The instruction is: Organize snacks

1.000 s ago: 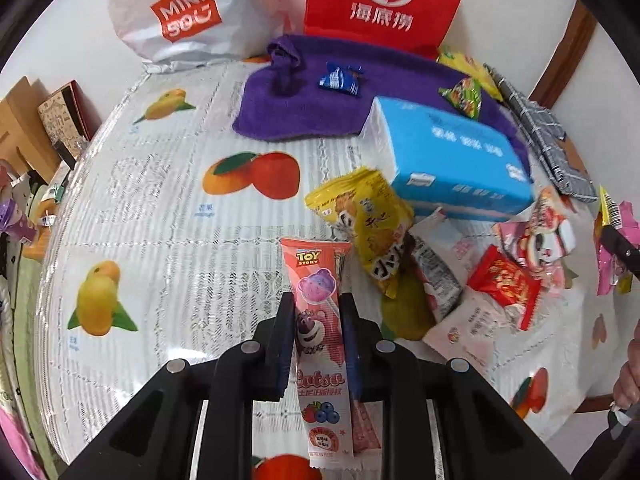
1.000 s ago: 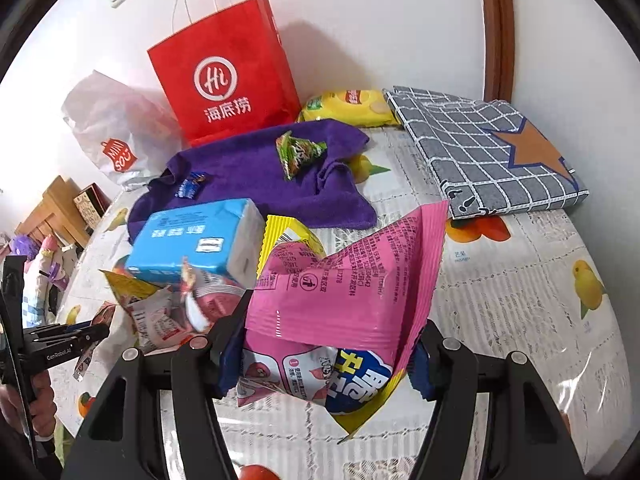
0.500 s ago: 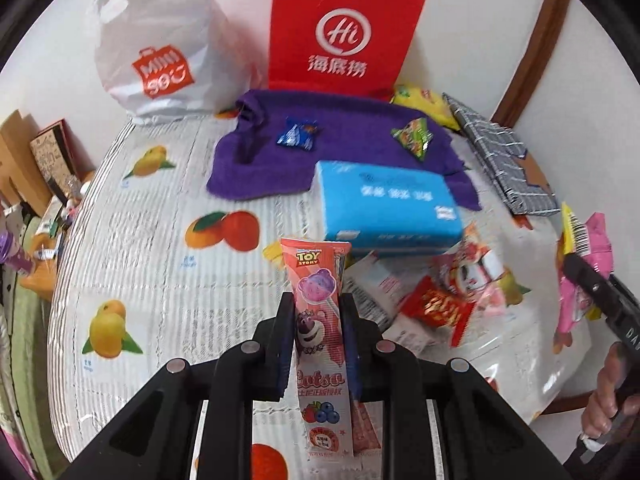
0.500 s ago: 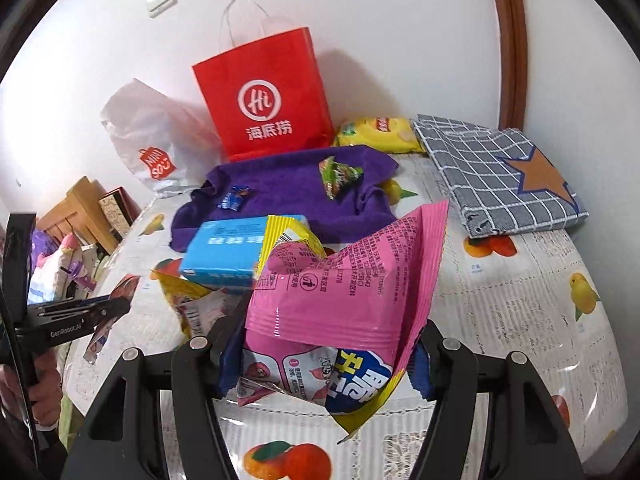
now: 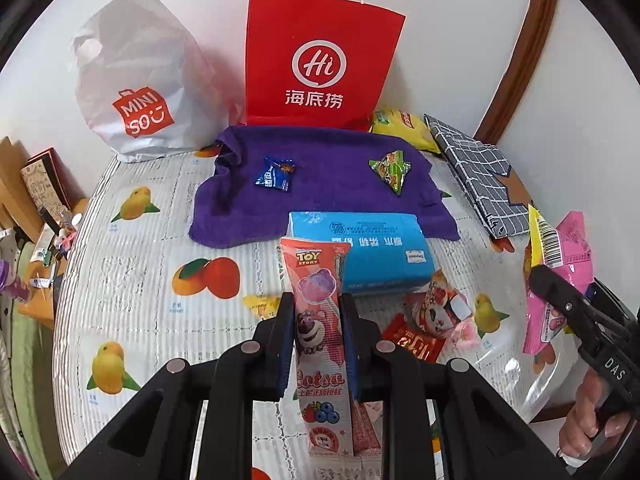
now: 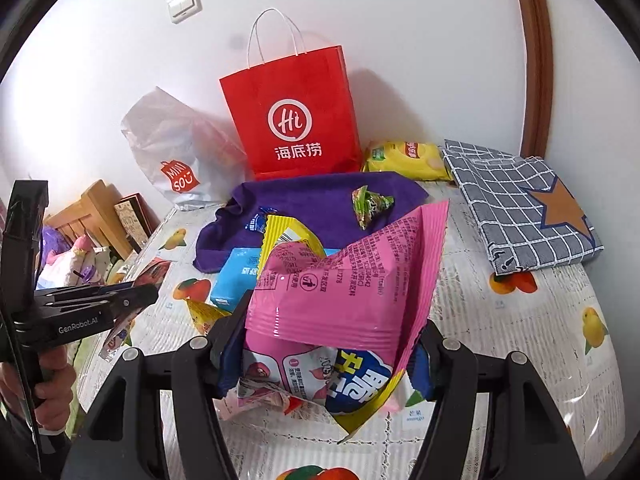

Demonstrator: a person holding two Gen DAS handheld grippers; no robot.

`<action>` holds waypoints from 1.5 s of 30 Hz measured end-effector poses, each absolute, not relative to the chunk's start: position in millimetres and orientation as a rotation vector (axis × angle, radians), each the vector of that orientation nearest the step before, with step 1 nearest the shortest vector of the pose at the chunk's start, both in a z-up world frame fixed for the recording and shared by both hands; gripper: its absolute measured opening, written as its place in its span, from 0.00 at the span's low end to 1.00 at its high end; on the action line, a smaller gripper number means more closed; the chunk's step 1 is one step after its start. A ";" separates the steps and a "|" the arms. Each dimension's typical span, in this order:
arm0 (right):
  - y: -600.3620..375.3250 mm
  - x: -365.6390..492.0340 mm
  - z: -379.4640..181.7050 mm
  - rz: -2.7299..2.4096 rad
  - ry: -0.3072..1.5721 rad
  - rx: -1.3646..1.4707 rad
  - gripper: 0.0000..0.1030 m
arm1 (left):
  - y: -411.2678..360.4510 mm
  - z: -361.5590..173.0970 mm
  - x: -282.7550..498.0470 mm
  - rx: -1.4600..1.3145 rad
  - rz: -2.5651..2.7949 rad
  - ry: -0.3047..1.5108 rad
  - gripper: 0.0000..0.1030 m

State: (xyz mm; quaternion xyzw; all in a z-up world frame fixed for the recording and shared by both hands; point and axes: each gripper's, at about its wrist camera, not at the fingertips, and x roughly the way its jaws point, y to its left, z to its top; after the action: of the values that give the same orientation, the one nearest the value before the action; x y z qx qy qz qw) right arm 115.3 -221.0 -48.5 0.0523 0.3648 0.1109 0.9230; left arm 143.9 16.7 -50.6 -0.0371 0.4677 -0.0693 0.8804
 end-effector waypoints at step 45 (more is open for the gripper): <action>-203.3 200.6 -39.9 0.230 0.744 0.092 0.63 | 18.2 -37.6 223.7 -0.056 -0.169 0.940 0.20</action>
State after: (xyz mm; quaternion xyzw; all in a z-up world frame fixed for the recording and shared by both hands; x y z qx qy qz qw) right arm 200.6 -203.3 -39.9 0.0449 0.3626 0.1120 0.9241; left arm 223.7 18.2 -37.6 -0.0268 0.4523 -0.0814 0.8878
